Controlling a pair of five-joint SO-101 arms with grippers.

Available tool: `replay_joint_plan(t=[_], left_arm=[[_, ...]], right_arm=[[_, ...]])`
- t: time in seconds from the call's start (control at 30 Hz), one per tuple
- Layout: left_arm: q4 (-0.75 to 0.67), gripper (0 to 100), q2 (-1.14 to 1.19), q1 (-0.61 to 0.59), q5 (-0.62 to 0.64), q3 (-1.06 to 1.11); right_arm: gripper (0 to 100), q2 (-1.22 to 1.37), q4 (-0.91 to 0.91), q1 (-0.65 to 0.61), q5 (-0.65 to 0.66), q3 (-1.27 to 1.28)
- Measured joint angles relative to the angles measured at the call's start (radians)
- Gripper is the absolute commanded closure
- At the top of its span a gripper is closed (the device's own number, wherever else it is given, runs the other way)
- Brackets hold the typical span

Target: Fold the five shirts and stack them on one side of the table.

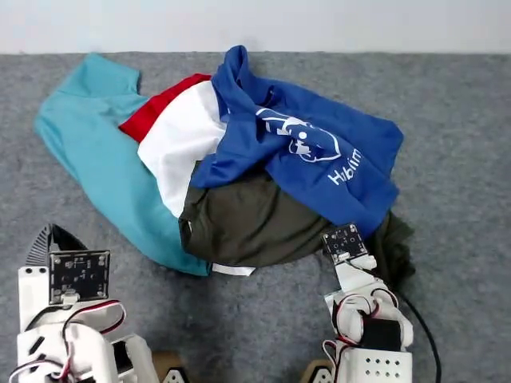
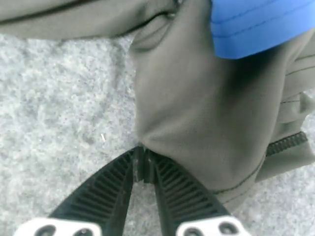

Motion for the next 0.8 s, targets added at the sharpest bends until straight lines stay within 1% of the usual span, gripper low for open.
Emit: replay_joint_plan(t=[0.13,0.27,0.37,0.47,0.57,0.63,0.73,0.8], left_arm=[[0.000,98,0.000,-0.005,0.000,0.000],[0.003,98,0.000,-0.005,-0.011,0.011],[0.068,98,0.000,-0.003,-0.121,0.043],[0.167,97,0.000,-0.003,-0.269,0.084],[0.196,90,0.000,-0.003,-0.413,0.149],[0.198,86,0.000,-0.012,-0.520,0.189],[0.198,81,0.000,-0.029,-0.534,0.192],[0.190,79,0.000,-0.031,-0.509,0.189]], right_arm=[[98.7,0.000,-0.064,0.002,0.000,0.000],[98.7,-0.011,-0.198,0.080,0.000,0.000],[98.7,-0.031,-0.338,0.195,0.049,-0.002],[97.6,-0.041,-0.434,0.311,0.164,-0.006],[90.3,-0.043,-0.450,0.361,0.311,-0.006],[86.1,-0.043,-0.445,0.373,0.361,-0.011],[86.1,-0.043,-0.431,0.382,0.339,-0.100],[85.9,-0.043,-0.428,0.384,0.301,-0.175]])
